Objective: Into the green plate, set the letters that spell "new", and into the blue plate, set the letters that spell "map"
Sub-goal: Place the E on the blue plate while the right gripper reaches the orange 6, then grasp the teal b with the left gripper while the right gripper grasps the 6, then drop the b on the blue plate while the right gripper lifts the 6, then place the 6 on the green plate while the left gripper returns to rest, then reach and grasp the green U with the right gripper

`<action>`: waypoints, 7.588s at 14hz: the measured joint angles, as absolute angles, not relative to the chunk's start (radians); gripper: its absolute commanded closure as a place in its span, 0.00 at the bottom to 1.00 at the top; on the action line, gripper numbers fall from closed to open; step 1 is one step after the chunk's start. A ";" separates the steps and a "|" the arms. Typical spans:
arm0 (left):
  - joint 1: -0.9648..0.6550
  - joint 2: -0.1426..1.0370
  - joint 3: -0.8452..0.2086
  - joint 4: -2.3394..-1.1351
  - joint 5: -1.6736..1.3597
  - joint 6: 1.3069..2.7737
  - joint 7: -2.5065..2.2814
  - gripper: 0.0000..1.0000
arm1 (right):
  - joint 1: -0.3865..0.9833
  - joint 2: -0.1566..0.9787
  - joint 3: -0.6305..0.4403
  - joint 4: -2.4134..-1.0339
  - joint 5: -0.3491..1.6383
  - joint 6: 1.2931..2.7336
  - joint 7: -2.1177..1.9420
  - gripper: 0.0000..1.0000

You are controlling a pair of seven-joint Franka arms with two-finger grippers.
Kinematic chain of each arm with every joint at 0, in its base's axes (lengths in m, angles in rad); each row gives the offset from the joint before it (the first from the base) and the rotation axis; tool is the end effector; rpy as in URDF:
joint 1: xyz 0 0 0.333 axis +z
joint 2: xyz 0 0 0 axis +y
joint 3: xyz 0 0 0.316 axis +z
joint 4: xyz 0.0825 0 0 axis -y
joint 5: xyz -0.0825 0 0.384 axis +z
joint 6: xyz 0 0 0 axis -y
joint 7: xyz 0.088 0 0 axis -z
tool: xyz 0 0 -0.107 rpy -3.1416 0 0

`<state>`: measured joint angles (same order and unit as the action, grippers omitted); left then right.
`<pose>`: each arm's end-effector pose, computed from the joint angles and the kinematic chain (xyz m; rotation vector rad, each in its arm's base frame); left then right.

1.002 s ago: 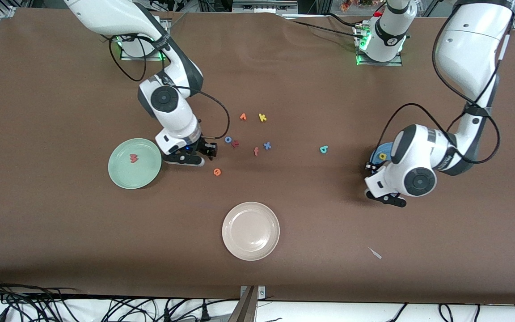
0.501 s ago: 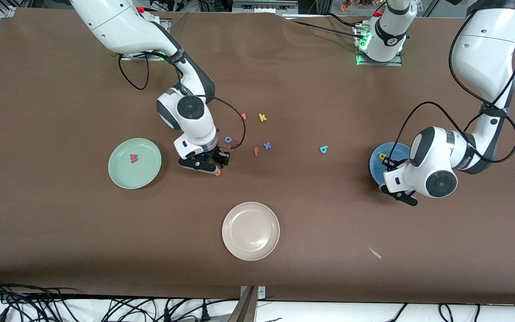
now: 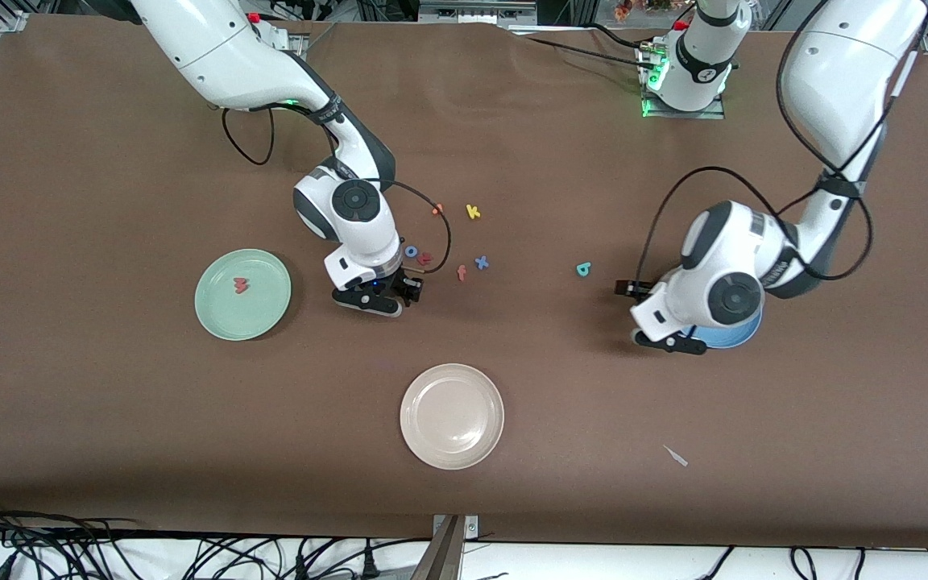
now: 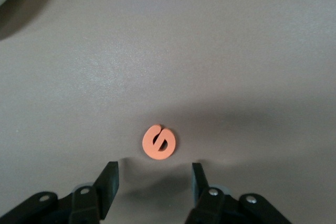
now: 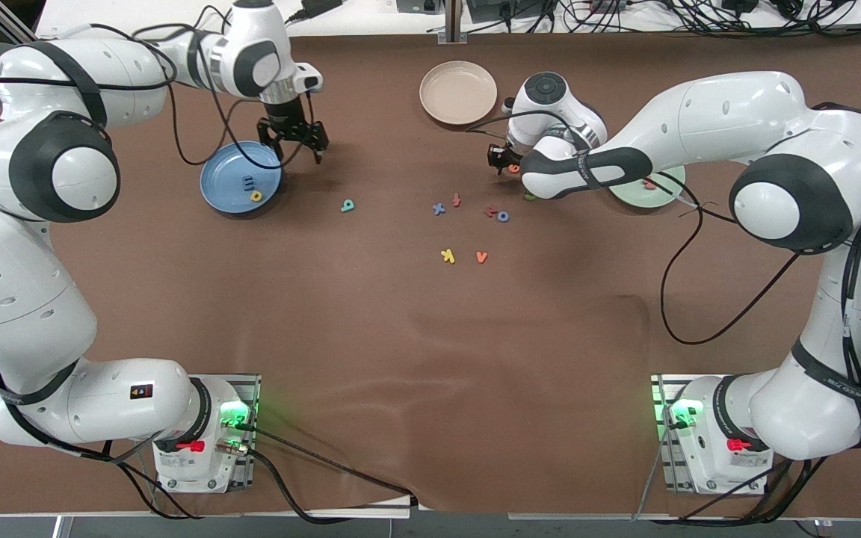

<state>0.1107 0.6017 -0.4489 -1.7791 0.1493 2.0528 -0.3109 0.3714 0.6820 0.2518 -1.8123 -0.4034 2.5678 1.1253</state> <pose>0.5994 -0.1833 0.2274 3.0632 -0.1204 -0.4495 0.5379 0.3797 0.1819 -3.0799 0.3652 -0.2061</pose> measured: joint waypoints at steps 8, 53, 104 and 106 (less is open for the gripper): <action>0.047 0.539 -0.499 -2.097 0.242 2.451 -0.756 0.00 | 0.372 0.693 0.237 -1.806 -0.435 2.568 1.127 0.41; 0.421 0.542 -0.474 -1.602 0.384 1.647 0.091 0.00 | 0.374 0.705 0.230 -1.789 -0.493 2.583 1.136 0.75; 0.119 0.025 -0.065 -1.563 -0.007 1.536 0.091 0.00 | 0.210 0.499 0.387 -2.130 -0.508 2.655 1.221 0.32; 0.119 0.025 -0.065 -1.563 -0.007 1.536 0.091 0.00 | 0.210 0.520 0.378 -2.130 -0.561 2.664 1.267 0.33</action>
